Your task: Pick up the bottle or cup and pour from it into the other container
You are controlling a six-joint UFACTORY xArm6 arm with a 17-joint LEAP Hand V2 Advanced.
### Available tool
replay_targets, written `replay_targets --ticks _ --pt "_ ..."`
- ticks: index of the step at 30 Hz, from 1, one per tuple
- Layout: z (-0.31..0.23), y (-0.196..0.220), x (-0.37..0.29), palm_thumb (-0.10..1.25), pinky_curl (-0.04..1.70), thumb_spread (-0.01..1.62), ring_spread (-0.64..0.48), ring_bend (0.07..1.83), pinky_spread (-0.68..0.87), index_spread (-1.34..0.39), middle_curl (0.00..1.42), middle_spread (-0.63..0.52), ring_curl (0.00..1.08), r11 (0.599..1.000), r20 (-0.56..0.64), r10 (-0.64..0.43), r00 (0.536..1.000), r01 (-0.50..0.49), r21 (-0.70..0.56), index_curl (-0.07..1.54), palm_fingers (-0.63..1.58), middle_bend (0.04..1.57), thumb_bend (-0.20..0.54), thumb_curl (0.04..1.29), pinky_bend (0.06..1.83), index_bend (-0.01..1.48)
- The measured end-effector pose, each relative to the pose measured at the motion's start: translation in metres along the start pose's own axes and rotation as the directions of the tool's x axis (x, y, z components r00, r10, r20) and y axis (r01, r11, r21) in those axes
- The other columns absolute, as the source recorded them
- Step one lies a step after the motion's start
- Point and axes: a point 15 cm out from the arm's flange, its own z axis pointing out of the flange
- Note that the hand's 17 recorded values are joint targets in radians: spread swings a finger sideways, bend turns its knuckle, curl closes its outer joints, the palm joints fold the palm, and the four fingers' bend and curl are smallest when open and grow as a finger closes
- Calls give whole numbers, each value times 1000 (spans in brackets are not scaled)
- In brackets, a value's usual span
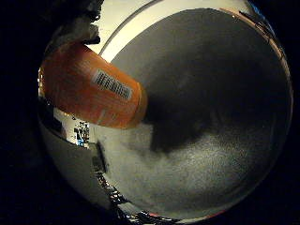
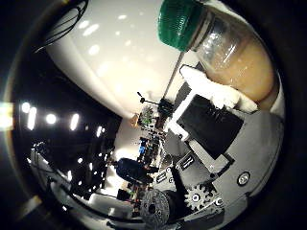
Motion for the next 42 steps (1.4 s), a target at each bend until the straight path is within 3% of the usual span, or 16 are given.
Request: replay_targets --ticks 11,17,24,30,37,42 --pt "22 -14 -90 1157 613 270 -216 1363 -197 -181 775 -118 756 971 -60 -188 980 176 -162 809 1089 1389 -16 900 1419 1201" --pt "41 3 -153 1154 673 240 -225 1350 -197 -173 779 -118 779 912 -106 -314 944 268 -311 802 1092 1385 -18 923 1380 1213" --pt "52 18 -198 1151 738 225 -230 1341 -204 -179 787 -119 804 845 -165 -402 901 295 -445 796 1093 1385 -18 943 1342 1216" --pt "72 33 -227 1146 783 211 -231 1338 -211 -180 791 -119 814 745 -195 -516 834 324 -583 793 1098 1380 -18 950 1311 1215" --pt "87 64 -252 1146 837 189 -230 1341 -222 -179 794 -120 821 591 -217 -657 722 315 -743 791 1102 1378 -18 959 1270 1223" --pt "91 80 -255 1139 870 174 -230 1337 -229 -178 795 -121 824 502 -256 -769 585 305 -810 788 1105 1376 -19 961 1248 1225"
